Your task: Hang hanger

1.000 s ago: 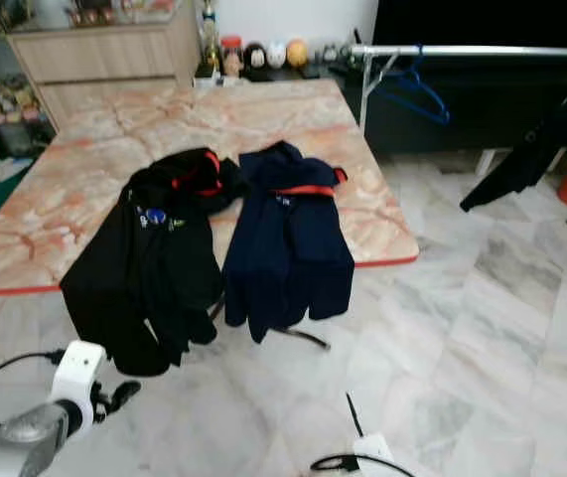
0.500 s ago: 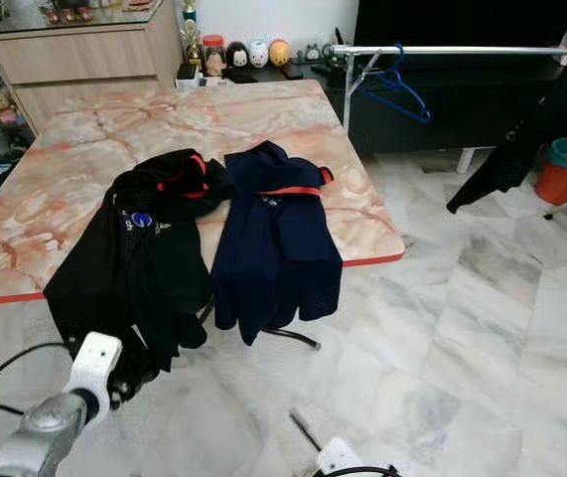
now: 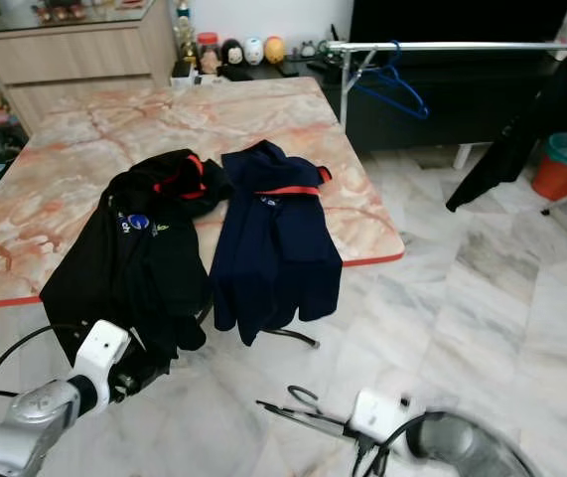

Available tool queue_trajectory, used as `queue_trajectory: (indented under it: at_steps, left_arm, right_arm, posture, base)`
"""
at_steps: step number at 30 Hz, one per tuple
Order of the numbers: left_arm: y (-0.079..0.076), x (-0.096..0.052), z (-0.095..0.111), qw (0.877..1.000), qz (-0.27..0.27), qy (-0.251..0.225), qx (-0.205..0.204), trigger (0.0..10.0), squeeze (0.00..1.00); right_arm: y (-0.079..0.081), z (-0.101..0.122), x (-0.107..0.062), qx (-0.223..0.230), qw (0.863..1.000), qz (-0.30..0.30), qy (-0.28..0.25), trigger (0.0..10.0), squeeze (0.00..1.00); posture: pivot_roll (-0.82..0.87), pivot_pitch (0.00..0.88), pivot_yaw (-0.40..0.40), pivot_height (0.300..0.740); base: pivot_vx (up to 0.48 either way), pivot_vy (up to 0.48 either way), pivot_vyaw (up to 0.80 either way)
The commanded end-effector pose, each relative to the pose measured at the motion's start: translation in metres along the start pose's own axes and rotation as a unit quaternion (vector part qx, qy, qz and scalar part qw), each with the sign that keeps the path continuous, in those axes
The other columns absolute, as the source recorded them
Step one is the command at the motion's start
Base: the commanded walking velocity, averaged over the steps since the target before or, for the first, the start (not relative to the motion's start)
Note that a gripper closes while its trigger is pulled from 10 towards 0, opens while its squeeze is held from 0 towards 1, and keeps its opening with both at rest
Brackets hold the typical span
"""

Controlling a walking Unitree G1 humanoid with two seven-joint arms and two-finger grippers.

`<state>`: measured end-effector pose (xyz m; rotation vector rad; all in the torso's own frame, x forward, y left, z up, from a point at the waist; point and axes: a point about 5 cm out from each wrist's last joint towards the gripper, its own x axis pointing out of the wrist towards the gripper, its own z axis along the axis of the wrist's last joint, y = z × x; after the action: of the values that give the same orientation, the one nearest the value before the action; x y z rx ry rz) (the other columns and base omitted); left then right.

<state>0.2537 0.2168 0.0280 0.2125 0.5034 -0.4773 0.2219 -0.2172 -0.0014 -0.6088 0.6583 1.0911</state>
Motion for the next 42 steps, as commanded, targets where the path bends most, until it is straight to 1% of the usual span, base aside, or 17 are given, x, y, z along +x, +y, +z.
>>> queue_trajectory:
  at_steps: [1,4,7,9,12,13,14,15,18,21,24,25,27,32,36,39,42]
  left_arm:
    - [0.001,-0.002,0.003,1.000,-0.015,-0.006,0.005,10.0,0.00]
    - [0.000,-0.004,0.003,1.000,-0.029,-0.005,0.006,10.0,0.00]
    - [-0.007,-0.009,0.007,0.996,-0.085,-0.010,0.007,10.0,0.00]
    - [-0.009,-0.011,0.009,0.994,-0.106,-0.013,0.006,10.0,0.00]
    - [-0.015,-0.018,0.013,0.985,-0.171,-0.003,0.002,10.0,0.00]
    - [-0.020,-0.024,0.011,0.975,-0.221,0.028,0.019,10.0,0.00]
    - [-0.020,-0.024,0.011,0.975,-0.221,0.028,0.019,10.0,0.00]
    - [-0.022,-0.029,0.010,0.967,-0.248,0.045,0.029,10.0,0.00]
    - [-0.026,-0.032,0.014,0.960,-0.276,0.047,0.019,10.0,0.00]
    - [-0.031,-0.033,0.027,0.952,-0.305,0.025,0.006,10.0,0.00]
    - [-0.033,-0.030,0.033,0.950,-0.312,0.016,0.007,10.0,0.00]
    - [-0.035,-0.027,0.036,0.949,-0.314,0.017,0.010,10.0,0.00]
    - [-0.036,-0.024,0.039,0.950,-0.313,0.013,0.011,10.0,0.00]
    - [-0.035,-0.020,0.044,0.954,-0.300,0.005,0.011,10.0,0.00]
    - [-0.031,-0.012,0.041,0.961,-0.277,0.009,0.005,10.0,0.00]
    - [-0.035,-0.007,0.043,0.961,-0.277,-0.001,-0.010,10.0,0.00]
    - [-0.036,-0.006,0.043,0.960,-0.279,0.000,-0.009,10.0,0.00]
  right_arm:
    - [0.008,-0.003,0.000,0.012,0.999,0.034,0.000,10.0,0.00]
    - [0.007,-0.003,-0.006,0.024,0.998,0.050,-0.012,10.0,0.00]
    - [0.011,0.004,-0.021,0.046,0.993,0.105,-0.041,10.0,0.00]
    - [0.013,0.005,-0.026,0.051,0.990,0.125,-0.040,10.0,0.00]
    - [0.019,0.003,-0.032,0.051,0.985,0.164,-0.027,10.0,0.00]
    - [0.018,0.001,-0.033,0.050,0.983,0.174,-0.021,10.0,0.00]
    - [0.018,0.001,-0.033,0.050,0.983,0.174,-0.021,10.0,0.00]
    - [0.017,0.002,-0.033,0.050,0.983,0.177,-0.022,10.0,0.00]
    - [0.012,0.007,-0.032,0.050,0.984,0.167,-0.029,10.0,0.00]
    - [0.004,0.016,-0.025,0.050,0.988,0.144,-0.038,10.0,0.00]
    - [0.003,0.021,-0.018,0.049,0.988,0.140,-0.044,10.0,0.00]
    - [-0.001,0.026,-0.009,0.046,0.990,0.123,-0.052,10.0,0.00]
    - [-0.003,0.031,-0.003,0.049,0.990,0.112,-0.065,10.0,0.00]
    - [-0.007,0.043,0.000,0.067,0.987,0.106,-0.104,10.0,0.00]
    - [-0.005,0.049,0.007,0.076,0.982,0.126,-0.116,10.0,0.00]
    - [-0.002,0.055,0.014,0.086,0.976,0.141,-0.140,10.0,0.00]
    - [-0.002,0.055,0.016,0.095,0.975,0.142,-0.139,10.0,0.00]
  posture:
    - [0.05,0.000,0.019,0.740]
    - [0.05,0.000,0.019,0.740]
    - [0.05,0.000,0.020,0.740]
    - [0.05,0.000,0.018,0.740]
    - [0.06,0.000,0.010,0.740]
    - [0.06,0.000,0.006,0.740]
    - [0.06,0.000,0.006,0.740]
    - [0.07,0.000,0.005,0.740]
    - [0.07,0.000,0.005,0.740]
    - [0.07,0.000,0.004,0.740]
    - [0.07,0.000,0.001,0.740]
    - [0.07,0.000,-0.003,0.740]
    - [0.08,0.000,-0.004,0.740]
    - [0.08,0.000,-0.008,0.740]
    - [0.08,0.000,-0.012,0.740]
    - [0.09,0.000,-0.016,0.740]
    - [0.09,0.000,-0.017,0.740]
  base:
    - [0.000,0.000,0.00]
    - [0.000,0.000,0.00]
    - [0.000,0.000,0.00]
    - [0.000,0.000,0.00]
    - [0.000,0.000,0.00]
    - [0.000,0.000,0.00]
    - [0.000,0.000,0.00]
    - [0.000,0.000,0.00]
    - [0.000,0.000,0.00]
    - [0.000,0.000,0.00]
    - [0.000,0.000,0.00]
    - [0.000,0.000,0.00]
    - [0.000,0.000,0.00]
    - [0.000,0.000,0.00]
    - [0.000,0.000,0.00]
    - [0.000,0.000,0.00]
    - [0.000,0.000,0.00]
